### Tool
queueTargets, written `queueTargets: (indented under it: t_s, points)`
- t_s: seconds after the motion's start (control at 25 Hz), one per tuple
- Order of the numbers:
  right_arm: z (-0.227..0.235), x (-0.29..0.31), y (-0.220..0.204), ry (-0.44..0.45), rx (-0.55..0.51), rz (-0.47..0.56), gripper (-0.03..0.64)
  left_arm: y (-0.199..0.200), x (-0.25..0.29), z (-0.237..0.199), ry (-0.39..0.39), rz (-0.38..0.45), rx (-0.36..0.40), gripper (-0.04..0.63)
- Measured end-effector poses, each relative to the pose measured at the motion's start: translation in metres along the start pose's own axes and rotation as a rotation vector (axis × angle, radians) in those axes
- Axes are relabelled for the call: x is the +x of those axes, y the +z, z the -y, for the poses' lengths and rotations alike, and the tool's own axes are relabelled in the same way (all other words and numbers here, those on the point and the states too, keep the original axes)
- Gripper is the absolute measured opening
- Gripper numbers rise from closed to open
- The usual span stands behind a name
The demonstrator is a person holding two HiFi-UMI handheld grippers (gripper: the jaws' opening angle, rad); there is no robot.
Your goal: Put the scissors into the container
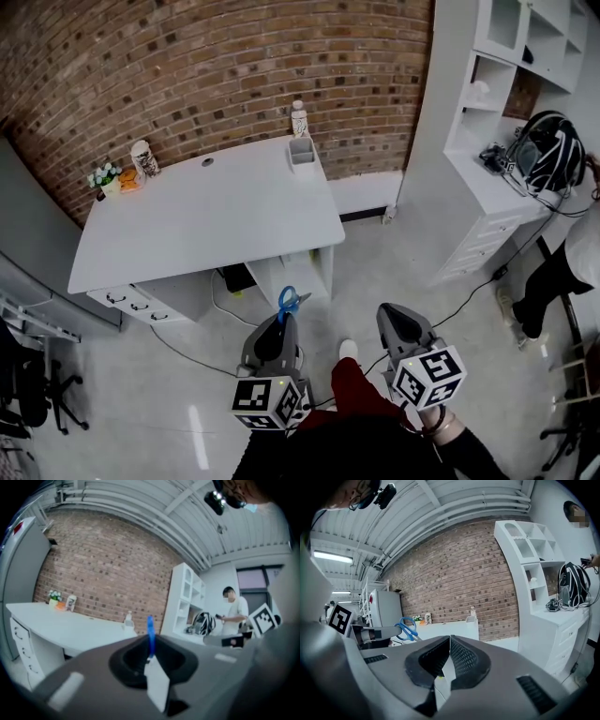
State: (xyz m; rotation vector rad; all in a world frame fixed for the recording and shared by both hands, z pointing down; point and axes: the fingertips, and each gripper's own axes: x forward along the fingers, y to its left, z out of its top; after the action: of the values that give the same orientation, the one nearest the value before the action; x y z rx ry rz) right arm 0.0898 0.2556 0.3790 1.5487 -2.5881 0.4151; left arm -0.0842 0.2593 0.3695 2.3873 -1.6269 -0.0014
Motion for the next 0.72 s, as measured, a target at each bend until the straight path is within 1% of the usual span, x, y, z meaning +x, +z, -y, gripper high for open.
queueTargets:
  t_s: [0.32,0.72]
  points:
    - [0.027,0.053,0.002,0.030,0.013,-0.030,0.009,-0.005,0.055,-0.027,0.041,-0.037,-0.013,0.031]
    - [0.065,0.122,0.009,0.069,0.030,-0.080,0.009,0.004,0.137,-0.039,0.046,-0.060,-0.019,0.031]
